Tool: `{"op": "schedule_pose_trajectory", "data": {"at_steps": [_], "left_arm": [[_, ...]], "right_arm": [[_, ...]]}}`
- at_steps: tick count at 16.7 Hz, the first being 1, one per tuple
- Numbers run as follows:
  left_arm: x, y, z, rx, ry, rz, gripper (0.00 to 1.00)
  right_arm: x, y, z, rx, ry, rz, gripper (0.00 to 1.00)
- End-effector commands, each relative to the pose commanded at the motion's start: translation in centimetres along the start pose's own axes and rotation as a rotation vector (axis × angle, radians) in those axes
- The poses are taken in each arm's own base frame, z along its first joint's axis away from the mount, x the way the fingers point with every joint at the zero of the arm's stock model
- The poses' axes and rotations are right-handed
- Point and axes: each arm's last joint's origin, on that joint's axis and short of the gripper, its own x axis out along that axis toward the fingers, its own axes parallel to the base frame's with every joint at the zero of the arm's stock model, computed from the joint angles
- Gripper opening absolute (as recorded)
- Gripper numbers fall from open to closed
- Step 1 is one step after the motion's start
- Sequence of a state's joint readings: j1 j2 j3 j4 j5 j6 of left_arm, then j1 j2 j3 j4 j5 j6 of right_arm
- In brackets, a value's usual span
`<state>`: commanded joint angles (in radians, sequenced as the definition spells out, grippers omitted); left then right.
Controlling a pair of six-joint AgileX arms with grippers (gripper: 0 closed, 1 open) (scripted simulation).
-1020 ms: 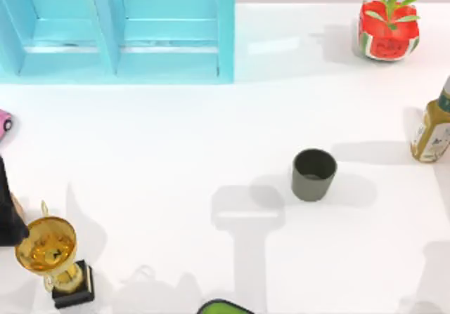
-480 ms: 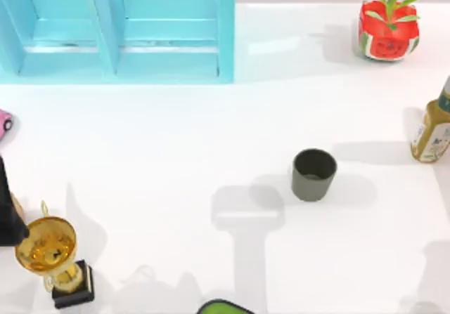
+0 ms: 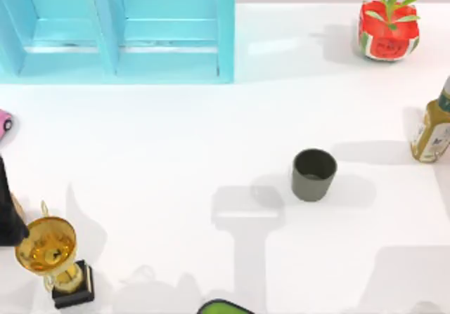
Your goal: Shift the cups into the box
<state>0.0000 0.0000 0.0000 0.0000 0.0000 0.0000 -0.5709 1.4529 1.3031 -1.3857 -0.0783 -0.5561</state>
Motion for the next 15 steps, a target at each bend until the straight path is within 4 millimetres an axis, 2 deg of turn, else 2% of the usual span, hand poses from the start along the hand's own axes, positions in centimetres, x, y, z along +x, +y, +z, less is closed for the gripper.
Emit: {"op": "schedule_pose_trajectory", "data": {"at_steps": [2,4,10,13,15], "left_arm": [[0.0,0.0,0.0,0.000,0.000,0.000,1.00],[0.0,0.0,0.0,0.000,0.000,0.000,1.00],[0.0,0.0,0.0,0.000,0.000,0.000,1.00],[0.0,0.0,0.0,0.000,0.000,0.000,1.00],[0.0,0.0,0.0,0.000,0.000,0.000,1.00]], "right_arm": [[-2.1,0.3,-0.1,-0.002,-0.004,-0.002,1.00],[-3.0,0.5,-0.2,-0.004,-0.006,-0.004,1.00],[-3.0,0.7,0.2,-0.005,-0.002,-0.001,1.00],[-2.4,1.9,2.9,-0.005,0.015,0.004,1.00],[-1.6,4.0,5.7,-0.004,0.034,0.006,1.00]]}}
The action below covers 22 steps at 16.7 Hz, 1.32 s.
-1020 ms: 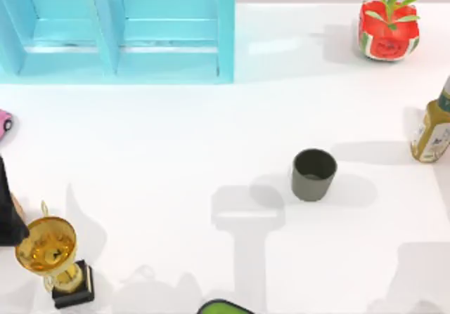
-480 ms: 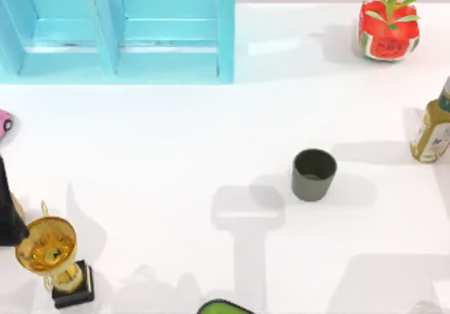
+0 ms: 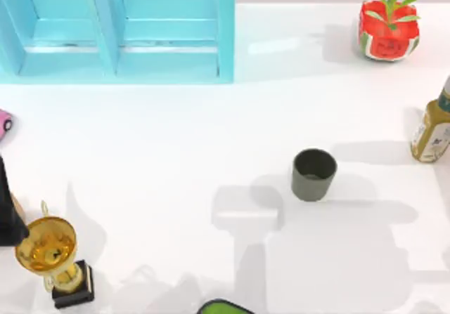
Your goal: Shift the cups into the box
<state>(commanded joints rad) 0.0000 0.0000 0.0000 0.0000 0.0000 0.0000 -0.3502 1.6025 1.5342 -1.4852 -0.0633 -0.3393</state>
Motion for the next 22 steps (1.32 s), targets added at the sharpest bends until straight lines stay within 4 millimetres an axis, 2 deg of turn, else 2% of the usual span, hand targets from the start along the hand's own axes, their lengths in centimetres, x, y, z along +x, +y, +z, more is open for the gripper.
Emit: {"op": "schedule_pose_trajectory", "data": {"at_steps": [3,6,9,12,14,19,22], "left_arm": [[0.0,0.0,0.0,0.000,0.000,0.000,1.00],[0.0,0.0,0.0,0.000,0.000,0.000,1.00],[0.0,0.0,0.0,0.000,0.000,0.000,1.00],[0.0,0.0,0.0,0.000,0.000,0.000,1.00],[0.0,0.0,0.0,0.000,0.000,0.000,1.00],[0.0,0.0,0.0,0.000,0.000,0.000,1.00],[0.0,0.0,0.0,0.000,0.000,0.000,1.00]], "right_arm": [[2.0,5.6,4.6,0.002,0.042,-0.007,1.00],[4.7,13.6,7.6,0.004,0.076,-0.032,1.00],[7.1,21.5,8.2,0.003,0.073,-0.054,1.00],[8.4,26.5,7.9,0.001,0.049,-0.058,1.00],[8.7,27.7,7.7,0.000,0.038,-0.056,1.00],[8.7,27.6,7.6,0.002,0.041,-0.056,1.00],[10.7,27.7,7.8,0.000,0.041,-0.058,1.00]]}}
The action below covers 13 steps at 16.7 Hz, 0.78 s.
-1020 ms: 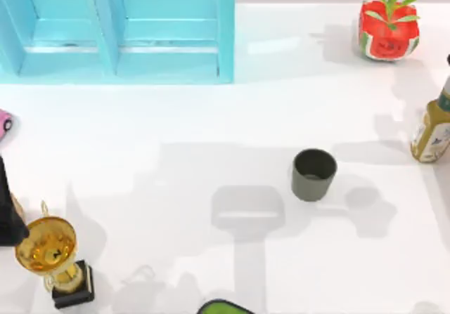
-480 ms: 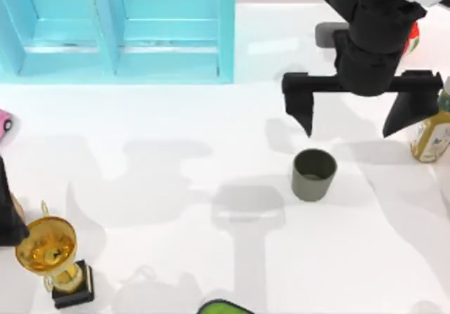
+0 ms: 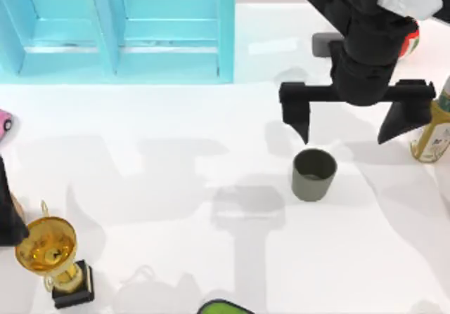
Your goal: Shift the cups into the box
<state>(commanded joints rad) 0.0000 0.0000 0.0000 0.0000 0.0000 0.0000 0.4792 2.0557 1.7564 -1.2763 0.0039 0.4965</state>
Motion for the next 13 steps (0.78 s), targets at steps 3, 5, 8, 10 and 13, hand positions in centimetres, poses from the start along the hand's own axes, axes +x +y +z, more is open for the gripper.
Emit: {"op": "schedule_pose_trajectory", "data": {"at_steps": [3,5,8,10,13], "left_arm": [[0.0,0.0,0.0,0.000,0.000,0.000,1.00],[0.0,0.0,0.0,0.000,0.000,0.000,1.00],[0.0,0.0,0.0,0.000,0.000,0.000,1.00],[0.0,0.0,0.0,0.000,0.000,0.000,1.00],[0.0,0.0,0.0,0.000,0.000,0.000,1.00]], "right_arm": [[3.2,0.1,0.2,0.000,-0.003,0.002,1.00],[5.6,0.1,0.2,0.000,-0.008,0.005,1.00],[7.9,0.0,-0.1,0.000,-0.003,0.002,1.00],[8.0,0.0,-0.1,0.000,-0.003,0.002,1.00],[8.0,0.0,-0.1,0.000,-0.003,0.002,0.92]]}}
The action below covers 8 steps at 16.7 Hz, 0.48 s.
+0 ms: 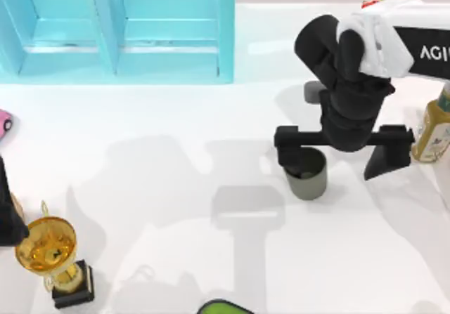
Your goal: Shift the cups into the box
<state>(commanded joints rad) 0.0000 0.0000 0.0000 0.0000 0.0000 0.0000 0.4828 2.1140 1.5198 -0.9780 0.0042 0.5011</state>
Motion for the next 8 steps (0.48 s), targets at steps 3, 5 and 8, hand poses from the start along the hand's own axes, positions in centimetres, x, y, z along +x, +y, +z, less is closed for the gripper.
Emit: {"op": "schedule_pose_trajectory", "data": {"at_steps": [3,5,8], "left_arm": [[0.00,0.00,0.00,0.000,0.000,0.000,1.00],[0.00,0.00,0.00,0.000,0.000,0.000,1.00],[0.00,0.00,0.00,0.000,0.000,0.000,1.00]], "right_arm": [[0.00,0.00,0.00,0.000,0.000,0.000,0.70],[0.00,0.00,0.00,0.000,0.000,0.000,0.55],[0.00,0.00,0.00,0.000,0.000,0.000,0.32]]}}
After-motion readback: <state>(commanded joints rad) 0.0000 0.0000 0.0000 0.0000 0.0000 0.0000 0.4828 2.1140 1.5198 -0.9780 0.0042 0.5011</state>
